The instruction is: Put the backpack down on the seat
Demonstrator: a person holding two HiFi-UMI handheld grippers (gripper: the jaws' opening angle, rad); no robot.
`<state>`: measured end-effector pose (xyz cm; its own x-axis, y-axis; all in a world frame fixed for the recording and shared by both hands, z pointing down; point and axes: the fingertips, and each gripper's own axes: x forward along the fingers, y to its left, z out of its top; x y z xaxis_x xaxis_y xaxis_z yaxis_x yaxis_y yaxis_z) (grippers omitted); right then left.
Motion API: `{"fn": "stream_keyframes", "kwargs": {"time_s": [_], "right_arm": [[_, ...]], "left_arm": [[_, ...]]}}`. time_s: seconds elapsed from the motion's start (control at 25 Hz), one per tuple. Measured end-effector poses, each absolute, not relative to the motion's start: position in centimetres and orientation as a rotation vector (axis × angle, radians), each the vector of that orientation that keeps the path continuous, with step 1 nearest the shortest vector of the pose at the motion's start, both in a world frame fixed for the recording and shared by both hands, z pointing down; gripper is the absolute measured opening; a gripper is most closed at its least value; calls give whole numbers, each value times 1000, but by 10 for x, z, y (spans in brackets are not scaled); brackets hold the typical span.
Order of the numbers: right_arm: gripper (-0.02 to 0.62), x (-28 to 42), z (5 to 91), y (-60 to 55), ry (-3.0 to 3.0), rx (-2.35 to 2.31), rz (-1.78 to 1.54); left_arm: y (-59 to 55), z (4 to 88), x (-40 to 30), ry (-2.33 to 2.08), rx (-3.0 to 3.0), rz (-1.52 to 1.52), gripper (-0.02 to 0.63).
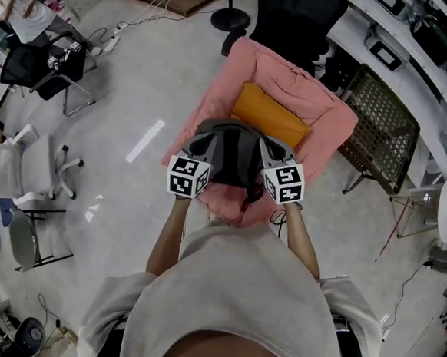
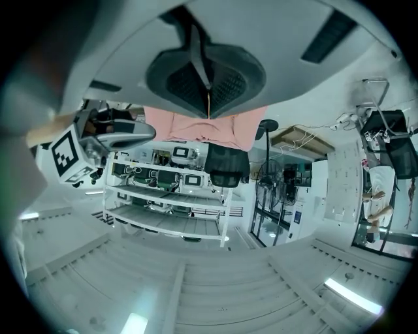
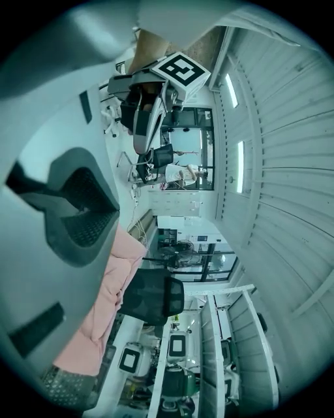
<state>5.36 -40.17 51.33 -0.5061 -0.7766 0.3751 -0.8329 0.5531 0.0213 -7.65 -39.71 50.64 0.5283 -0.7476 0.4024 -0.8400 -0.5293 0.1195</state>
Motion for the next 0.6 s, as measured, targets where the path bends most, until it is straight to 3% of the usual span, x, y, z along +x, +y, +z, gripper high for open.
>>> {"fn": "stream_keyframes", "kwargs": {"time_s": [0.6], "right_arm": [[-2,54,483,-413,-2480,1361,133]], "left_arm": [[-412,470,-71,-1353,2554,404,14]]}}
